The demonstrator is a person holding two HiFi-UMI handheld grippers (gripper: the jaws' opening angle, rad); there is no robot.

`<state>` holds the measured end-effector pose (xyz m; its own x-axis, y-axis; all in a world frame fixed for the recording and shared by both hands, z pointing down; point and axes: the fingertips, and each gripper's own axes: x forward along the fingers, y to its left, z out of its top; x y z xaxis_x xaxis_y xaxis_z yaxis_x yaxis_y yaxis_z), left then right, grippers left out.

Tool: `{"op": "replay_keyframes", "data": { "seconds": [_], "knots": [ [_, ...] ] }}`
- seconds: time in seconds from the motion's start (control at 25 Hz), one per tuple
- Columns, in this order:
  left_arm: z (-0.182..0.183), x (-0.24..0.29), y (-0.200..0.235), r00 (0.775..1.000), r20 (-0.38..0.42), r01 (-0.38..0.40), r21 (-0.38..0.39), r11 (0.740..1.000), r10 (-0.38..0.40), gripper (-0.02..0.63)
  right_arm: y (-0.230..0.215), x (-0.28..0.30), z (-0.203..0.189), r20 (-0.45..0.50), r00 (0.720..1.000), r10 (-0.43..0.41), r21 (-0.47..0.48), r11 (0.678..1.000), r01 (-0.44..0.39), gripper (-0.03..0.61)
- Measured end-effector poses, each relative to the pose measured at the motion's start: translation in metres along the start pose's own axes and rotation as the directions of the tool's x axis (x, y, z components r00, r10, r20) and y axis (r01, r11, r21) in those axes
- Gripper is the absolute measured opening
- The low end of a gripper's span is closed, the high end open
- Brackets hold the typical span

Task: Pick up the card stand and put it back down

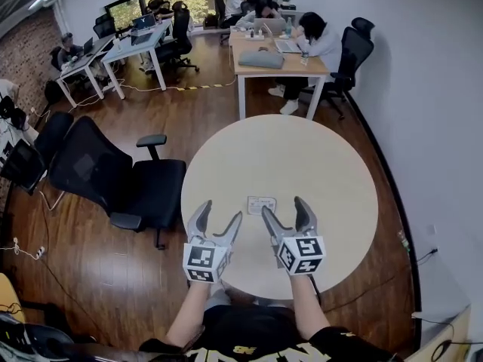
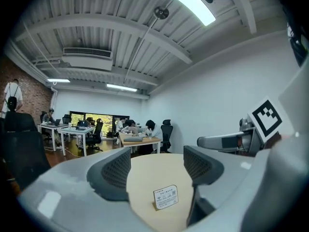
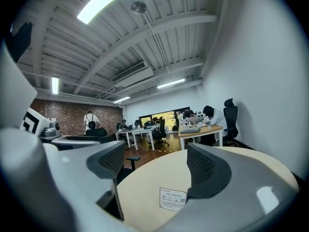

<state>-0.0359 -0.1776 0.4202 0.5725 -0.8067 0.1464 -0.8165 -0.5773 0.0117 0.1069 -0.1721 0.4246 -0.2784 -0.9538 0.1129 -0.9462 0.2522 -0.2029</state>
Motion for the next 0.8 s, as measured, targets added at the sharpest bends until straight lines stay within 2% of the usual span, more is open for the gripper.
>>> {"op": "replay_keyframes", "data": {
  "seconds": [0.36, 0.64, 0.8],
  "knots": [
    [-0.019, 0.021, 0.022, 0.991, -0.064, 0.118, -0.008, 0.993, -0.118, 0.342, 0.005, 0.009, -0.027, -0.082, 0.994, -0.073, -0.016, 0.997, 0.072, 0.390],
    [-0.038, 0.026, 0.023, 0.980, -0.103, 0.166, -0.025, 0.986, -0.168, 0.342, 0.003, 0.006, -0.043, -0.132, 0.988, -0.085, -0.029, 0.996, 0.082, 0.383],
    [-0.037, 0.029, 0.022, 0.975, -0.103, 0.198, -0.012, 0.980, -0.198, 0.342, 0.007, 0.009, -0.050, -0.134, 0.988, -0.082, 0.008, 0.996, 0.084, 0.381]
  ]
}}
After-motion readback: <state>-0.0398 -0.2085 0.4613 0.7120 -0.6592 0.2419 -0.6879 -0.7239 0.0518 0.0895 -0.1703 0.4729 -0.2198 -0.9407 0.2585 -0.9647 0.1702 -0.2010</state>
